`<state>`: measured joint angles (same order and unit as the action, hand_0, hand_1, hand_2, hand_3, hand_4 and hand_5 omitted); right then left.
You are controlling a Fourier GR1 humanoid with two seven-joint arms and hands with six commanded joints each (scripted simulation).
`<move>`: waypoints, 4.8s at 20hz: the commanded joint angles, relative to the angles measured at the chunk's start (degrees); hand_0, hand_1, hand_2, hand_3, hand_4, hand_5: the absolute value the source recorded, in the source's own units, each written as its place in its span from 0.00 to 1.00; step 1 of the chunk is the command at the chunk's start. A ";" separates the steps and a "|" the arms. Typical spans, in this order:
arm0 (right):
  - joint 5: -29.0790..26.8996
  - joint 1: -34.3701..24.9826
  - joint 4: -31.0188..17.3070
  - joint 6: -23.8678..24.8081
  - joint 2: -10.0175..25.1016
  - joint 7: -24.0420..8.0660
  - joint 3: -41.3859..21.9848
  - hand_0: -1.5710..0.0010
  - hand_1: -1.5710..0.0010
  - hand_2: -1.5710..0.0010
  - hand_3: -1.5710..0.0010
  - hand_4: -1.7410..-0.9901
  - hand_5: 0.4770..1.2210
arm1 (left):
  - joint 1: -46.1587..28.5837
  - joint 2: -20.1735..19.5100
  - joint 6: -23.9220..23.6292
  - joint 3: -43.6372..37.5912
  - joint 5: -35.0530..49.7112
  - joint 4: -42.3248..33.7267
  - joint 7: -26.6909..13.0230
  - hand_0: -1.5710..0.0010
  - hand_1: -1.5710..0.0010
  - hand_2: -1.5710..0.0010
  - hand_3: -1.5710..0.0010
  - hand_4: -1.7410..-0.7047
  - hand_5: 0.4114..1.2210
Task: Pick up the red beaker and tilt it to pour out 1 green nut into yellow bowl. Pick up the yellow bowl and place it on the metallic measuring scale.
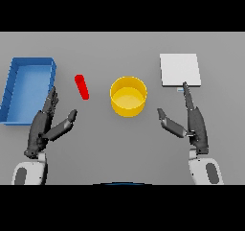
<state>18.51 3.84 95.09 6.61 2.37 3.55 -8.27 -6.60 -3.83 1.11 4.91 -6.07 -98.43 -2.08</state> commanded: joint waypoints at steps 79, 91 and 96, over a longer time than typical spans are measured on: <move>-2.37 2.26 3.04 -2.50 0.40 -0.02 0.12 1.00 1.00 1.00 1.00 0.62 0.30 | 53.12 -12.03 -0.51 25.35 -35.10 41.41 -9.95 0.00 0.00 0.00 0.00 0.00 0.95; -5.93 2.07 1.87 -2.46 -1.50 1.03 1.62 1.00 1.00 1.00 1.00 0.59 0.24 | 66.26 -13.56 11.46 42.95 -47.98 47.08 -2.50 0.00 0.00 0.00 0.08 0.02 1.00; -5.49 1.59 1.04 -1.72 -1.83 0.21 1.82 1.00 1.00 1.00 1.00 0.60 0.21 | 69.52 -12.96 14.49 50.69 -53.15 49.74 -0.94 0.00 0.00 0.00 0.03 0.01 1.00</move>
<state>13.02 5.45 96.12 4.88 0.54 3.67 -6.45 62.89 -16.77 15.65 55.60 -59.10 -48.69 -2.91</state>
